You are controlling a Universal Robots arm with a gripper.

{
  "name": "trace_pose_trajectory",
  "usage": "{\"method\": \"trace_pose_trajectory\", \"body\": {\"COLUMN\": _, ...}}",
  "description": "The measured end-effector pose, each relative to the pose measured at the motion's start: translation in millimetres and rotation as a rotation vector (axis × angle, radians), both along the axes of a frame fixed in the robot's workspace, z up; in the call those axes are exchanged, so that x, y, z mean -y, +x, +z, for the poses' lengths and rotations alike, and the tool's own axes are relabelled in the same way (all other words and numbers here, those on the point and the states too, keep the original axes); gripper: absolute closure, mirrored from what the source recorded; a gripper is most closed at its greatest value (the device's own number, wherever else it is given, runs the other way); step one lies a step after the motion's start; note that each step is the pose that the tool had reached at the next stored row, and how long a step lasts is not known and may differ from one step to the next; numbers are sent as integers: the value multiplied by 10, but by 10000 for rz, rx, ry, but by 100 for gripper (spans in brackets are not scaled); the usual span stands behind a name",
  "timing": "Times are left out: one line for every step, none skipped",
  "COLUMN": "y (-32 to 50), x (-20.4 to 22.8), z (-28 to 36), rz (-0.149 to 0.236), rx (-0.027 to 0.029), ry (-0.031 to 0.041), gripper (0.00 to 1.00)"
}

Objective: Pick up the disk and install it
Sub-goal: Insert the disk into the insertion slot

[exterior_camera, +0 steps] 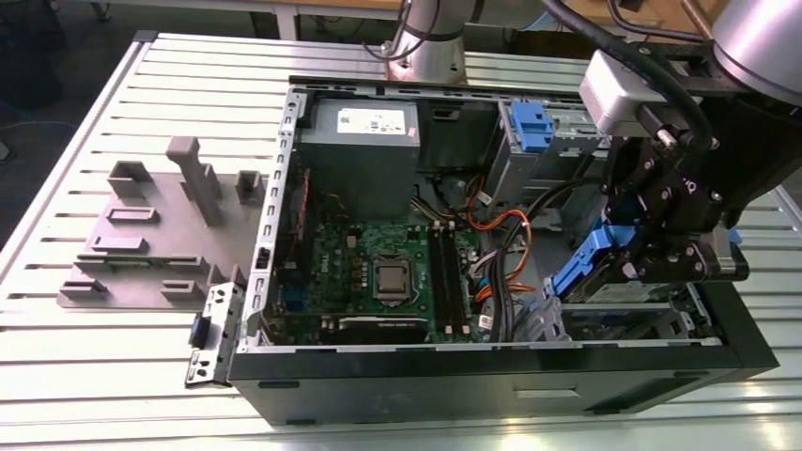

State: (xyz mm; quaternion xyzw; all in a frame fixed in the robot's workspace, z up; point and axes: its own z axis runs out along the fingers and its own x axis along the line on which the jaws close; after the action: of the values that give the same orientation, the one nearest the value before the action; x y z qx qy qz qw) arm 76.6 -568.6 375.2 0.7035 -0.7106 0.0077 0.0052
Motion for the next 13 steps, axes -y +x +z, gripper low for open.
{"method": "trace_pose_trajectory", "body": {"y": 0, "x": 0, "z": 0, "rz": 0, "rx": 0, "ry": 0, "gripper": 64}}
{"method": "trace_pose_trajectory", "body": {"y": 0, "x": 0, "z": 0, "rz": 0, "rx": 0, "ry": 0, "gripper": 64}}
{"method": "trace_pose_trajectory", "body": {"y": 0, "x": 1, "z": 1, "rz": 0, "rx": 0, "ry": -6, "gripper": 62}}
{"method": "trace_pose_trajectory", "body": {"y": 0, "x": 0, "z": 0, "rz": 0, "rx": 0, "ry": -2, "gripper": 62}}
{"method": "trace_pose_trajectory", "body": {"y": 0, "x": 0, "z": 0, "rz": 0, "rx": 0, "ry": -2, "gripper": 62}}
{"method": "trace_pose_trajectory", "body": {"y": 0, "x": 0, "z": 0, "rz": 0, "rx": 0, "ry": -2, "gripper": 56}}
{"method": "trace_pose_trajectory", "body": {"y": 0, "x": 0, "z": -1, "rz": 0, "rx": 0, "ry": 1, "gripper": 56}}
{"method": "trace_pose_trajectory", "body": {"y": 0, "x": 0, "z": -3, "rz": 0, "rx": 0, "ry": 0, "gripper": 56}}
{"method": "trace_pose_trajectory", "body": {"y": 0, "x": 0, "z": -14, "rz": 0, "rx": 0, "ry": 3, "gripper": 56}}
{"method": "trace_pose_trajectory", "body": {"y": 0, "x": 0, "z": -24, "rz": 0, "rx": 0, "ry": 2, "gripper": 56}}
{"method": "trace_pose_trajectory", "body": {"y": 0, "x": 0, "z": -38, "rz": 0, "rx": 0, "ry": 0, "gripper": 56}}
{"method": "trace_pose_trajectory", "body": {"y": 0, "x": 0, "z": -56, "rz": 1, "rx": 0, "ry": 1, "gripper": 58}}
{"method": "trace_pose_trajectory", "body": {"y": 0, "x": 0, "z": -76, "rz": 0, "rx": 0, "ry": 1, "gripper": 64}}
